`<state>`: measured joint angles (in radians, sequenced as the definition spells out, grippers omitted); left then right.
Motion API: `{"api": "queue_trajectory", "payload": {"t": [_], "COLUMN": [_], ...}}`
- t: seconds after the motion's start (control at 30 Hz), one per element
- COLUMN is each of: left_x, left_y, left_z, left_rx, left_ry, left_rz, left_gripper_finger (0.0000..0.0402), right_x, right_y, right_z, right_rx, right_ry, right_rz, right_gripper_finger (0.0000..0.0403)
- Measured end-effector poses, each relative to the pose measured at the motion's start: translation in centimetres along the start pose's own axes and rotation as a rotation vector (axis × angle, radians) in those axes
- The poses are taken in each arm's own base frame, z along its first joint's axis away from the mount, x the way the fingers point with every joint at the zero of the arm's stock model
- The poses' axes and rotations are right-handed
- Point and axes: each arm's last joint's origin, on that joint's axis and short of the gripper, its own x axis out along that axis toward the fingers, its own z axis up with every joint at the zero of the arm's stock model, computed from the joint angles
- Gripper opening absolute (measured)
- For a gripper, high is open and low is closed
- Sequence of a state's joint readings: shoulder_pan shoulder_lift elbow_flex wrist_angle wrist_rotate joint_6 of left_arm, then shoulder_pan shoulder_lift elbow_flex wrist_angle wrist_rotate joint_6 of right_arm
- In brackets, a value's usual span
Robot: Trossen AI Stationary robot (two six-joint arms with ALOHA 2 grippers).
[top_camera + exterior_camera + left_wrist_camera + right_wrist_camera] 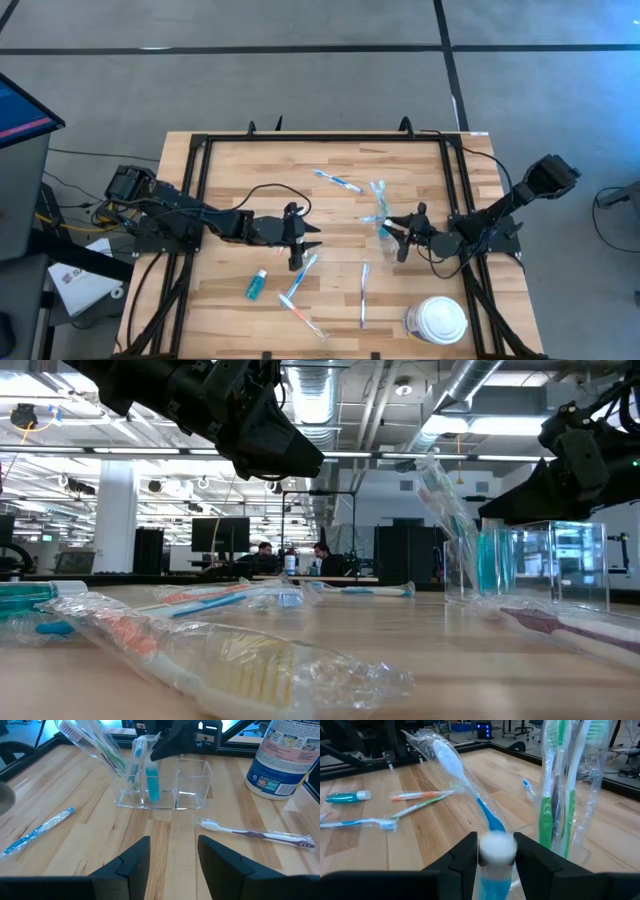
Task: Pick & Place toothbrushing station
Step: Put the top blue mouthwash into the transparent organizer, then put the blue mouthwash into the transparent organizer
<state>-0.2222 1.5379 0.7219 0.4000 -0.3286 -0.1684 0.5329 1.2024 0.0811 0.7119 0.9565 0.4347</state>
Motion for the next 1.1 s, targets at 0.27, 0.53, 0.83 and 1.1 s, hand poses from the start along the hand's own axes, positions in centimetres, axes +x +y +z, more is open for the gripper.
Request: {"api": "queue_trajectory", "payload": {"t": [0.27,0.53,0.83,1.1], "left_x": [0.0,0.0,-0.1,-0.8], "left_y": [0.0,0.0,-0.4,-1.7], "left_z": [0.0,0.0,-0.3,-2.1], "left_rx": [0.0,0.0,-0.019,-0.212], "left_ry": [0.0,0.0,0.028,0.227], "left_rz": [0.0,0.0,-0.032,-0.123], "left_gripper_finger": [0.0158,0.0158,0.0158,0.0158], "right_x": [0.2,0.2,-0.8,-1.5], "right_y": [0.1,0.2,0.8,0.9], "right_z": [0.1,0.4,2.0,2.7], "right_rx": [-0.005,-0.018,-0.062,-0.046], "right_ry": [-0.002,-0.022,-0.11,-0.14], "right_rz": [0.021,0.034,0.105,0.14], "right_gripper_finger": [0.0082,0.0076,0.0076,0.0076]}}
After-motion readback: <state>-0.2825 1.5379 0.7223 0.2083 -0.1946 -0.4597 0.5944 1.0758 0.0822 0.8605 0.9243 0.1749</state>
